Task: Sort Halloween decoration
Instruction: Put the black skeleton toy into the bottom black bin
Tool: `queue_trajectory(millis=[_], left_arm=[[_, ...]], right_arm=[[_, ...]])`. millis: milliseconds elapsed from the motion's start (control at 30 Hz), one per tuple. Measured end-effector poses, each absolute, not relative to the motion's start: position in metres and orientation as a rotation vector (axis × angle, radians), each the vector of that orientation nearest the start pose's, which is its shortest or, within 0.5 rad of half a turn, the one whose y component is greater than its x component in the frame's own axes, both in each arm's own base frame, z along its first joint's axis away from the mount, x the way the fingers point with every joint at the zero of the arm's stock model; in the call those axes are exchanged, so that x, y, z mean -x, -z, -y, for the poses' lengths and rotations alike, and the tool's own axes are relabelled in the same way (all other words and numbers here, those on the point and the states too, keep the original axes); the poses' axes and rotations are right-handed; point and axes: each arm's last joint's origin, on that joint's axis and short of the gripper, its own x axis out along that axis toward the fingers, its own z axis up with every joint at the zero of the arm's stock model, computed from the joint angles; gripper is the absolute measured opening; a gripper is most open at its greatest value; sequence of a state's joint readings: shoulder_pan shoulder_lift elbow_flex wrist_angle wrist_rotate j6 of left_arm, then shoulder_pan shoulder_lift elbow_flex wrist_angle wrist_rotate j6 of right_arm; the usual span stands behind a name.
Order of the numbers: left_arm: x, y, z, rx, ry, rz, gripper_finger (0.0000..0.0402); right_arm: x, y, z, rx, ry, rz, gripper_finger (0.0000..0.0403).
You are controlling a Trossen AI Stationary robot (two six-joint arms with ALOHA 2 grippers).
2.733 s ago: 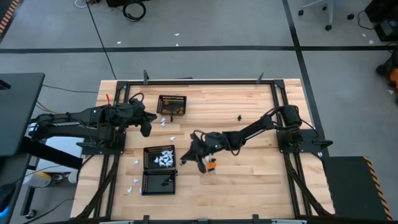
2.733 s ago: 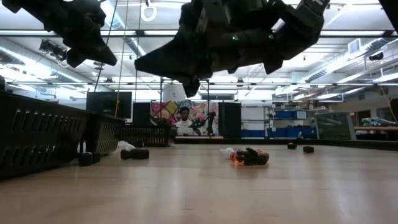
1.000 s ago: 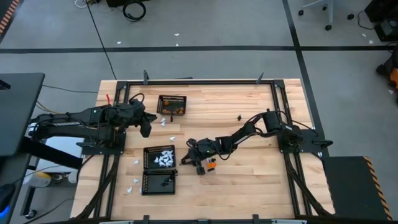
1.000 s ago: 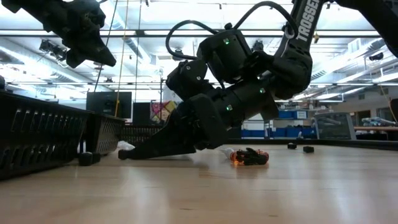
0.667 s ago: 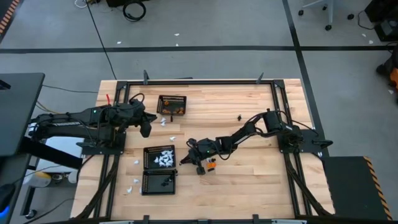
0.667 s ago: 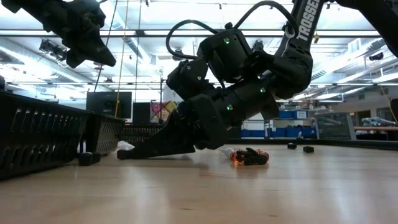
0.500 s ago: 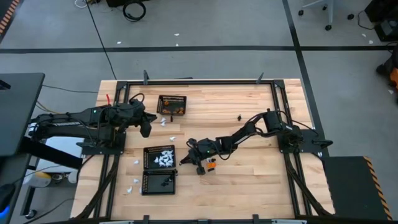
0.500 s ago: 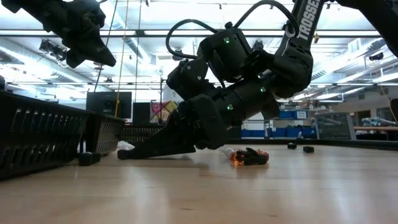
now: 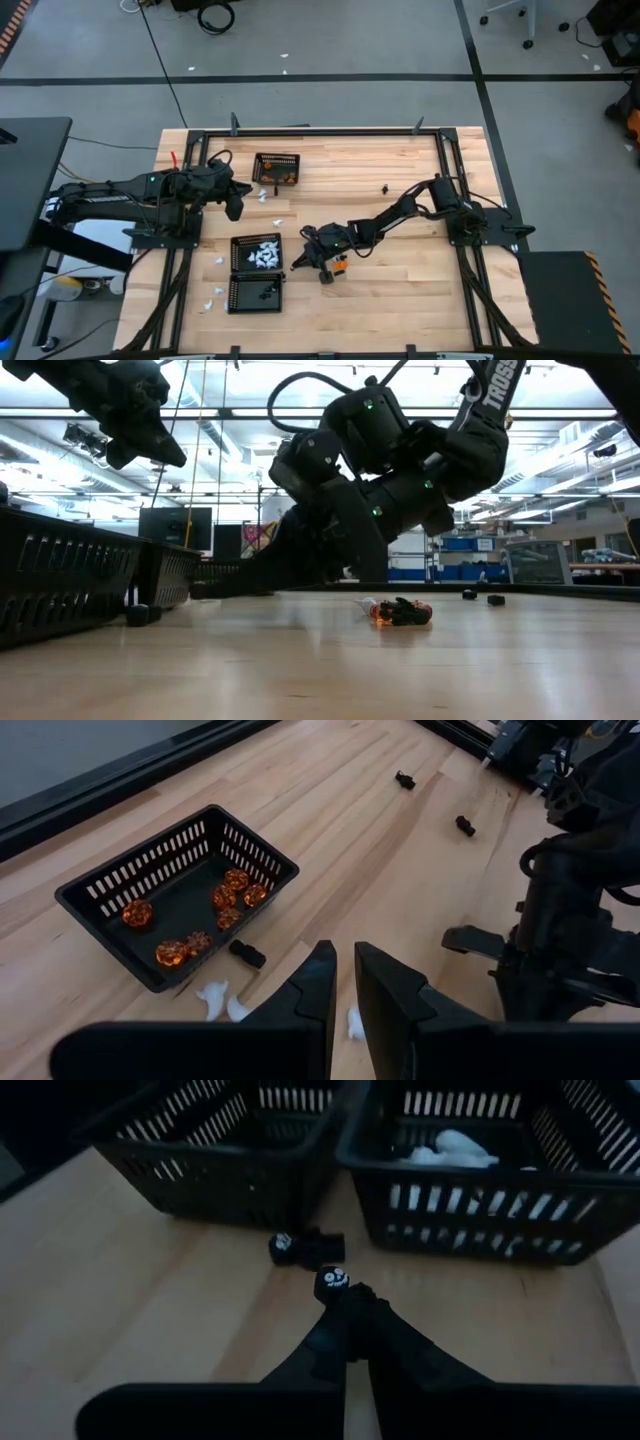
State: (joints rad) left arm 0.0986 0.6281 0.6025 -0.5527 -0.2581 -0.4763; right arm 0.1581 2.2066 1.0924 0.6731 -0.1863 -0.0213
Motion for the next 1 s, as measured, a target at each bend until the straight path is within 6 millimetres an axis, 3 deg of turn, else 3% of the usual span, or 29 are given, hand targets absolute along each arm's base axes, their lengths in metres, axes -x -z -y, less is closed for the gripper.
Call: queue_trajectory(millis=[100, 433, 733, 1000], left_arm=[[-0.131, -0.260, -0.020, 0.411, -0.478, -0.489, 0.0050], [-0.131, -0.260, -0.020, 0.412, -0.478, -0.489, 0.0050], [-0.132, -0.260, -0.020, 0.488, -0.472, -0.480, 0.0050], [-0.132, -0.259, -0.019, 0.486, -0.452, -0.488, 0.0050]], right_arm=[[-0.418, -0.086, -0.078, 0.000, -0.374, -0.446, 0.0030], [-0.413, -0.138, -0.088, -0.037, -0.412, -0.402, 0.0031], [-0.439, -0.185, -0.119, 0.003, -0.426, -0.472, 0.0031], [-0.488, -0.167, -0.149, 0.101, -0.435, -0.594, 0.0031]])
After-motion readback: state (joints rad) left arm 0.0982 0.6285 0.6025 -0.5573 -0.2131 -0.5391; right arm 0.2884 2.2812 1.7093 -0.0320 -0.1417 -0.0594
